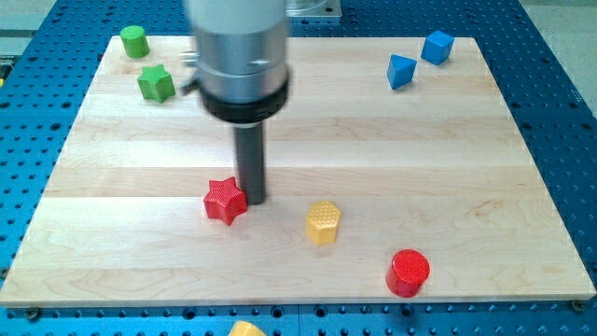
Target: Move the red star left to the hexagon
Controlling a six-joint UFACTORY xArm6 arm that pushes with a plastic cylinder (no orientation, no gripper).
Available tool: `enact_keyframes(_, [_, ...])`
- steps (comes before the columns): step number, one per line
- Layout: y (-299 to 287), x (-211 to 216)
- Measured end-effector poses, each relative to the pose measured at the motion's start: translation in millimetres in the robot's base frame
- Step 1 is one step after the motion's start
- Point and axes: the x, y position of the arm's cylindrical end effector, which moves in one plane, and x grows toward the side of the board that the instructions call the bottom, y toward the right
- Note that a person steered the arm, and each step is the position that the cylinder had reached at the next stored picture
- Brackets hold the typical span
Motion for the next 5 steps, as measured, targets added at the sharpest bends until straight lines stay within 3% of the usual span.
enact_keyframes(1, [-65.3,6.3])
enact_keyframes(3, [-211.3,-104.5])
enact_keyframes(5, [-229.4,-117.5])
